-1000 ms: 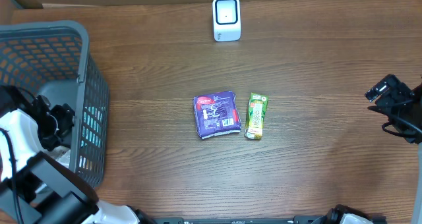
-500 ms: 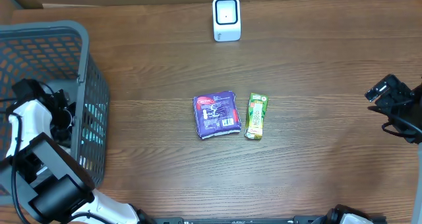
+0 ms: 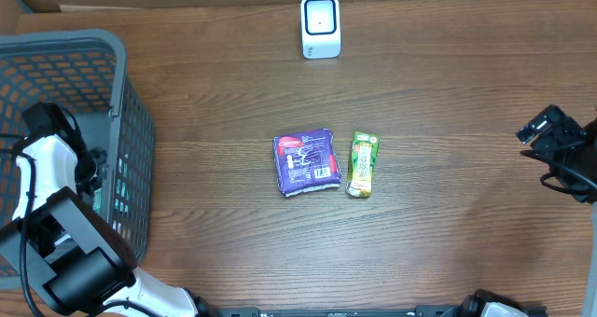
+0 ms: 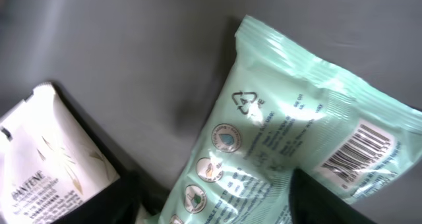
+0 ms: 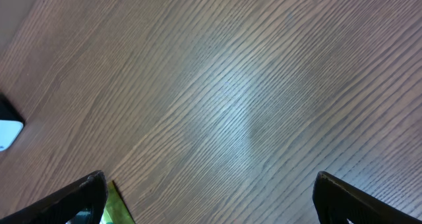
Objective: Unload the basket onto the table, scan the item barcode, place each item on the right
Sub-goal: 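Reach the left gripper into the basket and grasp the teal wipes packet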
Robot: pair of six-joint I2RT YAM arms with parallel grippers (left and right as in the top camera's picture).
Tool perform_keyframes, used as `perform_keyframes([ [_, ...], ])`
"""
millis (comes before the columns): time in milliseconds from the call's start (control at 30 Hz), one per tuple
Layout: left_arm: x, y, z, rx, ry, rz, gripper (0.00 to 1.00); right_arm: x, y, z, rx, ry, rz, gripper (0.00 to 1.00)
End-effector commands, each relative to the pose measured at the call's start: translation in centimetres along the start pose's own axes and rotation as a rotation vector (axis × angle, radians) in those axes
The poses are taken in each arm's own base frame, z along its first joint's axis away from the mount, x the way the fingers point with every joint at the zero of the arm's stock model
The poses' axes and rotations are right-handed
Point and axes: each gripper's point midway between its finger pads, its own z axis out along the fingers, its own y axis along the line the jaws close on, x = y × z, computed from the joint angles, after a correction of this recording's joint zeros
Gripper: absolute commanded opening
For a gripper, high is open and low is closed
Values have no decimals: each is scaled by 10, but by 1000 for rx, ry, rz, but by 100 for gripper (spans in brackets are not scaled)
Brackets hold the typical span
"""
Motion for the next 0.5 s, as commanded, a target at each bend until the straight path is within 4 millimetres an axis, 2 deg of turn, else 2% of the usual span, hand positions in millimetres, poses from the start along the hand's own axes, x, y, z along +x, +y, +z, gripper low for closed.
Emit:
perform_keyframes([
  [0,17,24,19,-145,67,-4,73,-6,2,-4,-5,-24,5,100],
  [167,11,3,19,-54,45,84,77,-6,2,-4,-5,-24,5,100],
  [333,3,-8,17,0,18,122,82,-6,2,-4,-5,-24,5,100],
  [467,-9,-19,7,75,-17,144,81,-6,2,-4,-5,-24,5,100],
])
